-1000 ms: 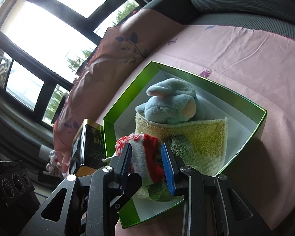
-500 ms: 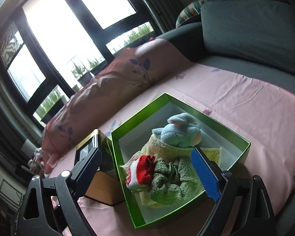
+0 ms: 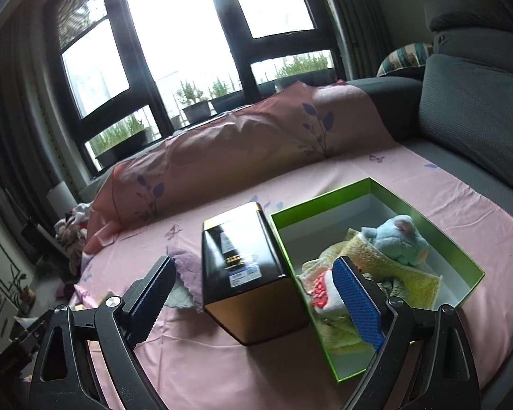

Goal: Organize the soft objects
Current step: 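Move the right gripper back to the lilac mesh bath puff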

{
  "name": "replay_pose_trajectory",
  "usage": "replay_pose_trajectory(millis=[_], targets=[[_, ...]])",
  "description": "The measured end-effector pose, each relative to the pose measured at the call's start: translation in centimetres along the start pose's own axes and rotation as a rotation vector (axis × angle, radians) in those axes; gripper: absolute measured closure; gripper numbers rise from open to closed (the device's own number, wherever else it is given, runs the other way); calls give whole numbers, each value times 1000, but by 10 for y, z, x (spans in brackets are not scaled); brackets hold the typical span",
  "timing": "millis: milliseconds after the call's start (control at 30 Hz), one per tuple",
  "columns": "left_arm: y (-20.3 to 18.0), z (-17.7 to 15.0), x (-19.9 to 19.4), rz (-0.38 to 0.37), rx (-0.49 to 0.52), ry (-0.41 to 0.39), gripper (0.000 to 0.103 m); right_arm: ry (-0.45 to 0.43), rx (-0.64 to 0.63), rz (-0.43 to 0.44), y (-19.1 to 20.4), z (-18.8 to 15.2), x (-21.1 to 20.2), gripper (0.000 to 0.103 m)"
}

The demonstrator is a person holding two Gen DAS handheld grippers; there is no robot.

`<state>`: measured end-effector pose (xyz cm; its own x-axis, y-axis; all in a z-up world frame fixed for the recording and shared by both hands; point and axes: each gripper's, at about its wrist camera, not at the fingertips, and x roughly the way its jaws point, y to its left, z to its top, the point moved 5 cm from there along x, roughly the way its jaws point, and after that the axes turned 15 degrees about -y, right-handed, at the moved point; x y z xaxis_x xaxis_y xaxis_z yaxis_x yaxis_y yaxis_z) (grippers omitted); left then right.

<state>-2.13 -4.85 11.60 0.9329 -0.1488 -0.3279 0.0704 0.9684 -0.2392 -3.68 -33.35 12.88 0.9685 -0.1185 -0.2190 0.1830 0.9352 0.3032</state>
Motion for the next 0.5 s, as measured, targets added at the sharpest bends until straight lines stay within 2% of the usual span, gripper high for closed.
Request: replay_pose_trajectory(millis=[133, 267, 400, 500], targets=[[48, -29, 16, 60, -11, 71, 2, 1, -58, 103, 44, -6, -2, 10], [90, -40, 28, 157, -83, 125, 4, 50, -104, 227, 87, -26, 2, 10], [109, -32, 23, 161, -125, 108, 4, 129, -142, 282, 121, -50, 17, 10], [122, -32, 26, 168, -130, 129, 4, 209, -168, 303, 145, -70, 36, 10]])
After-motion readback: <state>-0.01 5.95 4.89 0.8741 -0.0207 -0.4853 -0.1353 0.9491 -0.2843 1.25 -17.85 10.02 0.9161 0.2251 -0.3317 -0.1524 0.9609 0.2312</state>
